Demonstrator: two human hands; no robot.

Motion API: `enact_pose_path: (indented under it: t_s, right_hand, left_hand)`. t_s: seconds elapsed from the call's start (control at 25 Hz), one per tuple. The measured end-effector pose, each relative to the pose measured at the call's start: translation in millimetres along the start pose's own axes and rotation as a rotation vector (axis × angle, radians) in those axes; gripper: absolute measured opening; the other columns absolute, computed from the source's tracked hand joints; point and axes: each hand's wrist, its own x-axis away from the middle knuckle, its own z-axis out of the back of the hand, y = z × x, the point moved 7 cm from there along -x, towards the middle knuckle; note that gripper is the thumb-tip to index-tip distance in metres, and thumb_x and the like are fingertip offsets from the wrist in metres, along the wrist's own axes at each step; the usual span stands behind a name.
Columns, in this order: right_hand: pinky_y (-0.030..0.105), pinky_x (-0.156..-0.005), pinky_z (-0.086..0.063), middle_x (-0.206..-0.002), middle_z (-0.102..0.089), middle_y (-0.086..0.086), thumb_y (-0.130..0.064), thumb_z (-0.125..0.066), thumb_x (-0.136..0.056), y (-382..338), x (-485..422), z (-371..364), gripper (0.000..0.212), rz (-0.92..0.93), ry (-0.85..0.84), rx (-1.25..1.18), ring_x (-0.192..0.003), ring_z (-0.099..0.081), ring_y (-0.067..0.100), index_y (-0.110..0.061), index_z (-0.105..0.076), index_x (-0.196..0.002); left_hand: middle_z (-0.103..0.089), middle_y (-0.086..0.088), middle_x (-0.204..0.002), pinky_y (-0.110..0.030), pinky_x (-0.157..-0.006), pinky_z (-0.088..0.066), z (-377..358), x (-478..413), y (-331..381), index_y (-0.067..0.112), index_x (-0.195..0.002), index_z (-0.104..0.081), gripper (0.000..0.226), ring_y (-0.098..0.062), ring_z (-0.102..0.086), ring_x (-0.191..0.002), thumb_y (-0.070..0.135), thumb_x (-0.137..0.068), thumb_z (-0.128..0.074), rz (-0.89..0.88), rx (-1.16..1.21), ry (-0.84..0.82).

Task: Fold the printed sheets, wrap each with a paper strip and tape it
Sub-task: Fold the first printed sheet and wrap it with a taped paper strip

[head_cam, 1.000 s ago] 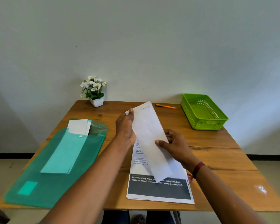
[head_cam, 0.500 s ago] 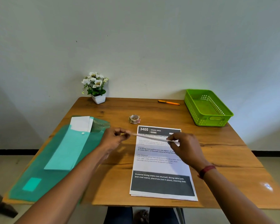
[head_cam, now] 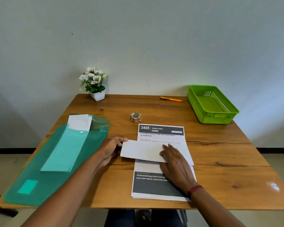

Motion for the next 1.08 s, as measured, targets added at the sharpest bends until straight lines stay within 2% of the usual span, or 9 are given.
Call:
enact_pose_path:
  t_s: [0.08,0.16,0.28,0.44,0.52,0.6,0.72,0.88,1.08]
  right_hand:
    - [0.044,-0.122,-0.018,-0.158,-0.031,0.005,-0.054,-0.05,-0.093,7,3,-15,0.06,-0.08,-0.147,0.054,-0.15,-0.021,0.028,-0.017,-0.051,-0.139]
    - [0.039,-0.124,-0.002,-0.163,-0.01,-0.003,-0.077,-0.021,-0.091,11,4,-23,0.082,-0.122,-0.222,0.112,-0.153,-0.001,0.02,-0.024,-0.031,-0.152]
    - [0.038,-0.123,0.005,-0.165,-0.003,0.0,-0.078,-0.003,-0.089,9,3,-24,0.088,-0.142,-0.252,0.11,-0.152,0.007,0.017,-0.024,-0.018,-0.157]
    - [0.04,-0.124,0.001,-0.166,-0.003,0.002,-0.07,-0.003,-0.093,7,-1,-21,0.08,-0.163,-0.271,0.145,-0.153,0.005,0.02,-0.023,-0.011,-0.158]
    - [0.043,-0.124,-0.003,-0.166,-0.006,0.003,-0.067,-0.008,-0.096,6,-6,-20,0.075,-0.176,-0.26,0.171,-0.153,0.002,0.022,-0.023,-0.013,-0.158]
    - [0.045,-0.124,-0.006,-0.166,-0.011,0.005,-0.061,-0.014,-0.099,4,-12,-19,0.07,-0.175,-0.232,0.193,-0.153,-0.001,0.025,-0.022,-0.017,-0.157]
    - [0.048,-0.123,-0.006,-0.165,-0.013,0.007,-0.054,-0.014,-0.101,-1,-22,-23,0.064,-0.148,-0.237,0.22,-0.153,-0.002,0.027,-0.022,-0.018,-0.157]
    - [0.051,-0.123,0.0,-0.166,-0.001,0.007,-0.052,-0.013,-0.103,3,-25,-34,0.062,-0.157,-0.303,0.226,-0.152,0.007,0.029,-0.025,-0.009,-0.158]
    - [0.049,-0.123,0.004,-0.166,0.005,0.003,-0.054,-0.011,-0.102,8,-21,-40,0.062,-0.164,-0.321,0.213,-0.152,0.009,0.026,-0.028,-0.003,-0.158]
  left_hand:
    - [-0.071,-0.004,-0.108,-0.034,-0.081,-0.048,1,-2,1,0.011,-0.096,-0.076,0.024,-0.022,-0.06,-0.1,0.009,-0.092,-0.053,-0.052,-0.146,0.063]
    - [-0.068,0.005,-0.111,-0.028,-0.084,-0.049,-5,-1,8,0.017,-0.107,-0.075,0.021,-0.015,-0.06,-0.099,0.016,-0.091,-0.062,-0.194,-0.448,0.1]
    - [-0.063,0.003,-0.119,-0.025,-0.076,-0.048,-21,10,12,0.021,-0.122,-0.065,0.033,-0.017,-0.061,-0.099,0.021,-0.089,-0.066,-0.395,-0.85,0.166]
    - [-0.052,-0.006,-0.121,-0.032,-0.072,-0.053,-39,30,11,0.023,-0.123,-0.059,0.037,-0.022,-0.055,-0.1,0.04,-0.091,-0.057,-0.488,-1.288,0.355]
    - [-0.051,-0.009,-0.125,-0.038,-0.081,-0.051,-55,40,13,0.021,-0.122,-0.061,0.036,-0.025,-0.051,-0.108,0.04,-0.091,-0.054,-0.608,-1.38,0.393]
    - [-0.048,-0.012,-0.138,-0.047,-0.098,-0.043,-78,45,10,0.022,-0.13,-0.057,0.042,-0.028,-0.044,-0.125,0.039,-0.094,-0.045,-0.716,-1.44,0.3]
    - [-0.02,-0.012,-0.163,-0.058,-0.12,-0.013,-101,37,-5,0.028,-0.152,-0.032,0.053,-0.031,-0.013,-0.151,0.044,-0.102,-0.027,-0.674,-1.447,0.112]
    - [0.009,-0.006,-0.167,-0.055,-0.121,0.006,-104,23,-22,0.035,-0.157,-0.004,0.057,-0.029,0.012,-0.152,0.05,-0.103,-0.014,-0.592,-1.442,0.036]
    - [0.012,-0.002,-0.166,-0.054,-0.121,0.01,-102,19,-30,0.04,-0.156,0.006,0.059,-0.025,0.016,-0.151,0.052,-0.1,-0.009,-0.55,-1.44,0.05]
